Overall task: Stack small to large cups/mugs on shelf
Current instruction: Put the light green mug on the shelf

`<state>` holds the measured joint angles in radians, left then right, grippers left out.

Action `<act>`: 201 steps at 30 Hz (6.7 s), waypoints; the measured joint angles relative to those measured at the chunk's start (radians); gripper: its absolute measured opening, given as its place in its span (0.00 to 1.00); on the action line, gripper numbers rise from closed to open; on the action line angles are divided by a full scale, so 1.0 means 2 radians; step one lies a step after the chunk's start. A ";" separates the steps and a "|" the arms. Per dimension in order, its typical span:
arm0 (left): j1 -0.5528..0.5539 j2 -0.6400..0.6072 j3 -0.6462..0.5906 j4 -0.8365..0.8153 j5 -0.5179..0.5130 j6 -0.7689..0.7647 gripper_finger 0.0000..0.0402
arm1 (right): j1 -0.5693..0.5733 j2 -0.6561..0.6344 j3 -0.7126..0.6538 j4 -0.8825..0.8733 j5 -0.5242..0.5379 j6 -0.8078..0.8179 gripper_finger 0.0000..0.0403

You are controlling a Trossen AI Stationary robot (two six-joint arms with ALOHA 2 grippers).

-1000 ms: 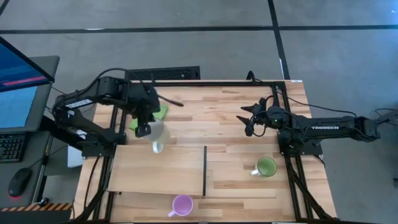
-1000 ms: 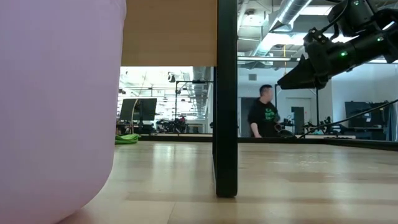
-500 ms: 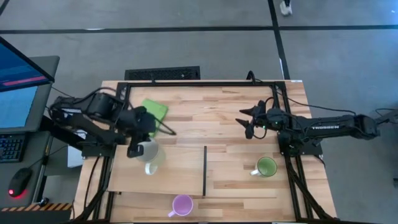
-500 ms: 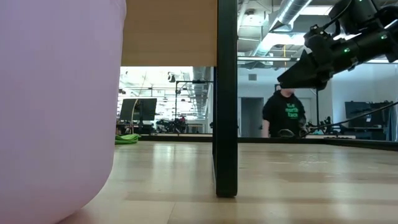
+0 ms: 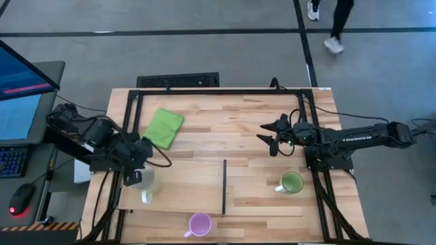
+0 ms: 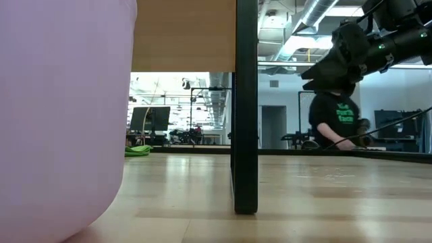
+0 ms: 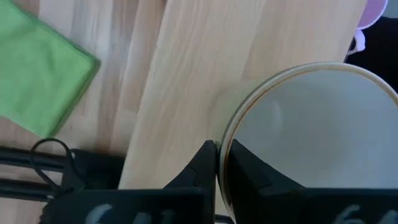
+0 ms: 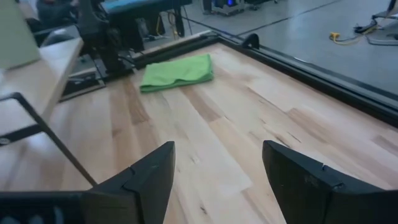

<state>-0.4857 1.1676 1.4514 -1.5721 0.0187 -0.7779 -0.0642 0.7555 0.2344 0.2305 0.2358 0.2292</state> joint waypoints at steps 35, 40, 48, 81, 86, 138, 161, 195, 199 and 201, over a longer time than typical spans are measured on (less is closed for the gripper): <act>-0.095 -0.049 -0.046 0.005 -0.046 -0.044 0.01 | 0.016 0.002 0.000 0.050 0.000 0.005 0.66; -0.095 -0.048 -0.045 0.003 -0.046 -0.043 0.02 | 0.016 0.002 0.000 0.050 0.000 0.004 0.66; -0.095 -0.048 -0.045 0.002 -0.043 -0.040 0.02 | 0.016 0.002 0.000 0.049 0.000 0.004 0.66; -0.090 -0.046 -0.027 -0.001 -0.051 -0.014 0.04 | 0.016 0.002 0.000 0.046 0.000 0.004 0.66; -0.090 -0.047 -0.027 0.000 -0.047 -0.015 0.04 | 0.016 0.002 0.000 0.046 0.000 0.004 0.66; -0.090 -0.047 -0.025 0.003 -0.058 -0.040 0.11 | 0.016 0.002 0.000 0.046 0.000 0.004 0.66; -0.090 -0.047 -0.025 0.001 -0.122 0.033 0.30 | 0.016 0.002 0.000 0.046 0.000 0.004 0.66; -0.090 -0.047 -0.026 0.049 -0.170 0.144 0.30 | 0.016 0.002 0.000 0.046 0.000 0.004 0.66; -0.090 -0.047 -0.026 0.050 -0.170 0.144 0.30 | 0.016 0.002 0.000 0.045 0.000 0.004 0.66; -0.090 -0.046 -0.026 0.053 -0.171 0.144 0.30 | 0.016 0.002 0.000 0.045 0.000 0.004 0.66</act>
<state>-0.6659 1.0761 1.3994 -1.4664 -0.3243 -0.4892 -0.0330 0.7593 0.2344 0.3211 0.2359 0.2371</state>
